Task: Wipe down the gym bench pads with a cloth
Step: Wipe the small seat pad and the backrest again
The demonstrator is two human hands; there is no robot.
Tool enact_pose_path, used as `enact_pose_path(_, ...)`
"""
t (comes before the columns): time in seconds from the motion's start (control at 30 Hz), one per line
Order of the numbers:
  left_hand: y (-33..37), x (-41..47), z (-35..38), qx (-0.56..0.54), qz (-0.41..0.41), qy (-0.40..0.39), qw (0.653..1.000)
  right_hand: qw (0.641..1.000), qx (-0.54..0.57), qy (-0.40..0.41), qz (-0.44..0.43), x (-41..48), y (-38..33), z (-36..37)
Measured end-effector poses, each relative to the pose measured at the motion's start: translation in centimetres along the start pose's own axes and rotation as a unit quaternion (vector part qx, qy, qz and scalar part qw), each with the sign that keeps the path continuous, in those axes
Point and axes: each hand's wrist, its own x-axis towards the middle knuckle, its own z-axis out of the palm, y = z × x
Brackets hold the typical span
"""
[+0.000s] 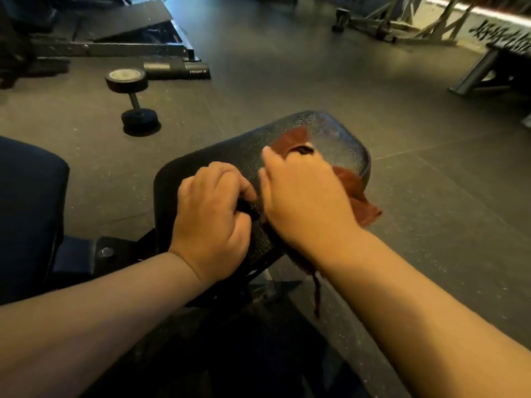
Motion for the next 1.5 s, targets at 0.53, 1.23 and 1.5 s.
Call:
enact_pose_path(0.53,-1.9,-0.4,-0.2,-0.014,-0.210,-0.007,0.978,0.974,-0.009,-0.175,-0.147,6.2,-1.2,0.2)
enact_pose_path(1.23,-2.3,-5.0,-3.8,-0.142,-0.421,0.031,0.895,0.984,0.013,-0.120,-0.133,-0.6,-4.0,1.2)
enact_pose_path(1.5,-1.8,-4.5,-3.3,-0.100,-0.317,0.004,0.943,0.986,-0.021,-0.059,-0.153,-3.0,0.1,-0.1)
